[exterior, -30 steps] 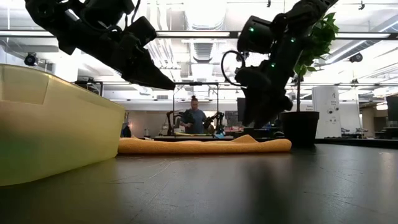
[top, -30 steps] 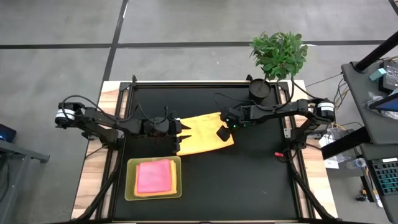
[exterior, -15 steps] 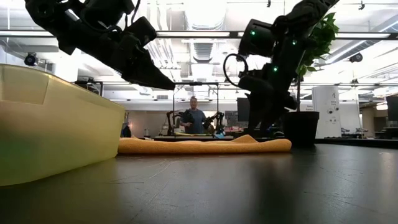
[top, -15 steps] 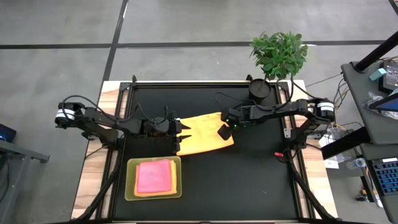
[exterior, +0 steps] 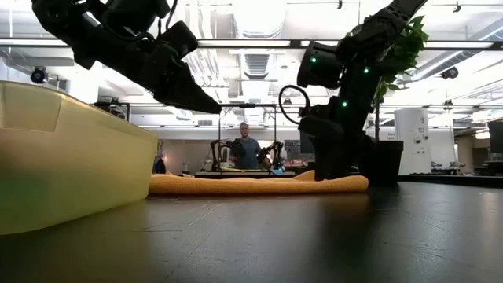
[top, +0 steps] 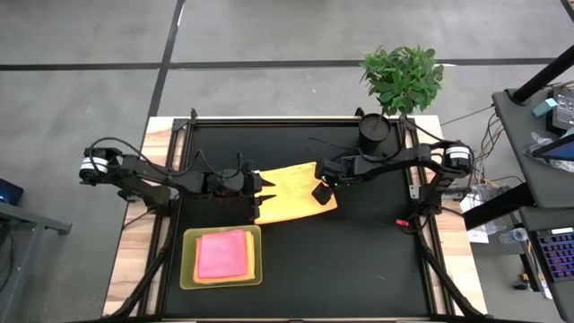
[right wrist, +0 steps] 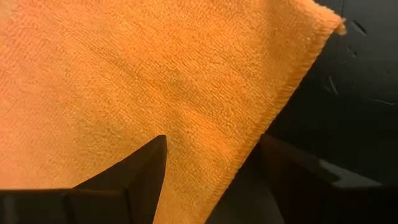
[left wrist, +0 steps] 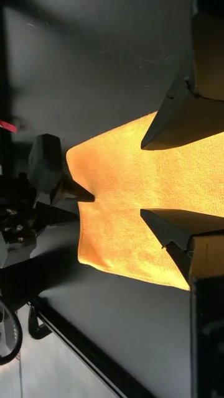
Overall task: Fold microfiber towels
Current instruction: Fold the orange microfiber towel
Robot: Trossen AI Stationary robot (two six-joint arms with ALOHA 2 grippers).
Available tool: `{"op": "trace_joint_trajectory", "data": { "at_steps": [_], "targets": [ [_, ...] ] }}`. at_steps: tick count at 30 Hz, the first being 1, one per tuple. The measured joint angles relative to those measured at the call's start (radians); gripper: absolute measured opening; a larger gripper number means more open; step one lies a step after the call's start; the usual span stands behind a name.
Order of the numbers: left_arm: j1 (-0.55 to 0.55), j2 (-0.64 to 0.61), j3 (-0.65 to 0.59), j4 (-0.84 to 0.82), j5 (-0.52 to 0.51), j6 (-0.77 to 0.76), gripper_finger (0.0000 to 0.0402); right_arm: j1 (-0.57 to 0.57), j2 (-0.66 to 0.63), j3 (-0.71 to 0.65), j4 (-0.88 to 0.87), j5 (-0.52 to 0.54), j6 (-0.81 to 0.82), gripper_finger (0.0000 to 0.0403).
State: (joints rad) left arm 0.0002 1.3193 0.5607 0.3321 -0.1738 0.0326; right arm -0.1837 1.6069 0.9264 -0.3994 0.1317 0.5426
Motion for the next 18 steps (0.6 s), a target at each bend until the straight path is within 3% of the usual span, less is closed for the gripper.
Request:
{"op": "trace_joint_trajectory", "data": {
  "at_steps": [9,18],
  "targets": [
    [0.000,0.000,0.000,0.000,0.000,-0.001,0.0148,0.000,0.043,0.000,0.050,-0.007,-0.001,0.0247],
    [0.000,0.000,0.000,0.000,0.000,-0.001,0.0148,0.001,0.057,0.000,0.165,-0.091,-0.020,0.0246]
  ]
}}
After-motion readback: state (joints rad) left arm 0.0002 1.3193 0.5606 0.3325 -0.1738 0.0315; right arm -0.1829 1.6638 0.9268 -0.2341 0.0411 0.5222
